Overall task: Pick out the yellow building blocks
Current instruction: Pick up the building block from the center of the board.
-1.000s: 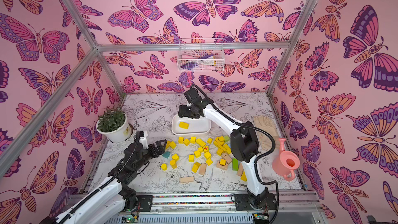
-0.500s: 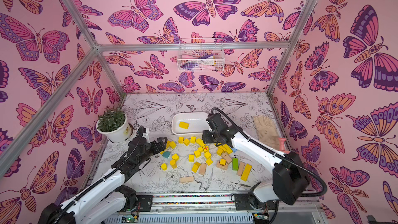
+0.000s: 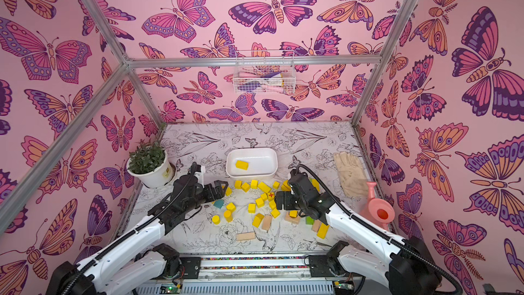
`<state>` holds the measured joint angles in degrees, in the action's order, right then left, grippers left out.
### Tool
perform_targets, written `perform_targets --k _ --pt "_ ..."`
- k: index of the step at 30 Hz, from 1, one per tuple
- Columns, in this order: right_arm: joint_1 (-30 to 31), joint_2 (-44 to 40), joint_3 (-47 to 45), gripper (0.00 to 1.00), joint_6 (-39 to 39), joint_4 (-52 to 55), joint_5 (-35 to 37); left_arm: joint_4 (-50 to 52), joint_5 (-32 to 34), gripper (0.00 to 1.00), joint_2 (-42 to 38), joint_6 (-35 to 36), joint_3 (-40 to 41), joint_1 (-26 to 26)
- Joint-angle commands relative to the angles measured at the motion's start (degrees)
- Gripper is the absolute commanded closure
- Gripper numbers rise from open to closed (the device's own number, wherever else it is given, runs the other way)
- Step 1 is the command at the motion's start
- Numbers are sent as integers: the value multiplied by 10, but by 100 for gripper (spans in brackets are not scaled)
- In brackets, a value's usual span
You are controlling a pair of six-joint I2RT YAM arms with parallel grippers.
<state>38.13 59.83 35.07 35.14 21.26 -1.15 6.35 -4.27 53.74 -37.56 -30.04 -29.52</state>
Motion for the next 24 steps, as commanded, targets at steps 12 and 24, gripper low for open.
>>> perform_targets --k 12,24 --pt "1 -77 -64 1 53 -61 29 321 -11 14 50 -29 -107 -78" --pt "-1 -74 -64 0 66 -48 44 348 6 32 131 -19 -142 -135"
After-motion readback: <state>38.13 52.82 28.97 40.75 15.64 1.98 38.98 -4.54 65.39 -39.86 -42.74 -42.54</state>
